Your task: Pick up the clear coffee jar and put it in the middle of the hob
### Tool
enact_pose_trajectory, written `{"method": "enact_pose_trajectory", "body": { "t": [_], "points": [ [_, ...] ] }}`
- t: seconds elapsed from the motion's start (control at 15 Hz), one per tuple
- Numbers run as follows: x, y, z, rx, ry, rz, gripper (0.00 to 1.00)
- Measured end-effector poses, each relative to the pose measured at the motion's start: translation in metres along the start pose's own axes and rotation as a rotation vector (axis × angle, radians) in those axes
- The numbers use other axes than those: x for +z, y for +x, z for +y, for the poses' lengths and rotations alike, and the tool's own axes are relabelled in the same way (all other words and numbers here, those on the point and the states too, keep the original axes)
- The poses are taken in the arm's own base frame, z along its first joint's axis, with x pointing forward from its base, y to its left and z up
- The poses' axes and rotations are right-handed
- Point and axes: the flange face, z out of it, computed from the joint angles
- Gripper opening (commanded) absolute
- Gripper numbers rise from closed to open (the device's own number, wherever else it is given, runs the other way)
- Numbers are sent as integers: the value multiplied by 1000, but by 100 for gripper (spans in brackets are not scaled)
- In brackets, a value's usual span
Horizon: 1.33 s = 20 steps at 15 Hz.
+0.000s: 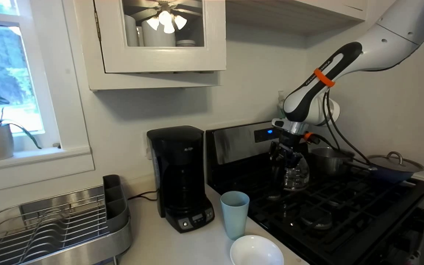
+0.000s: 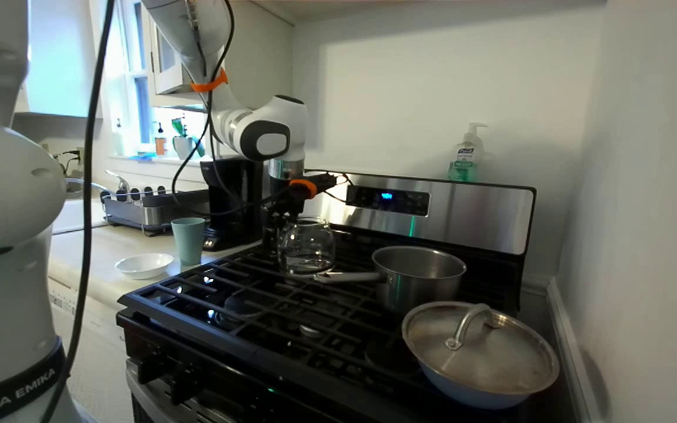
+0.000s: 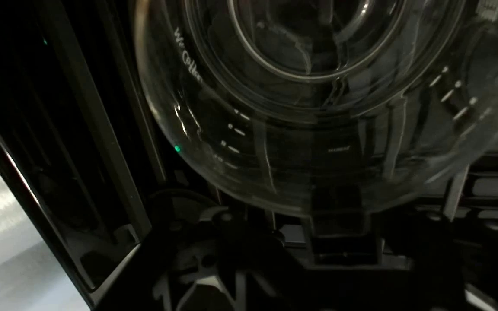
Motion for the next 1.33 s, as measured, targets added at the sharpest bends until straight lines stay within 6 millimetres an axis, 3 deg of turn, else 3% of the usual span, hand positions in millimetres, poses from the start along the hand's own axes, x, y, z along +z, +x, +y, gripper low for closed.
{"method": "enact_pose_trajectory", "body": {
  "t": [0.33,0.47,1.33],
  "points": [
    [6,3,1,-6,-3,0,8],
    [7,4,3,-6,-4,1,0],
    [-6,10,18,16,-10,-14,0]
  ]
}}
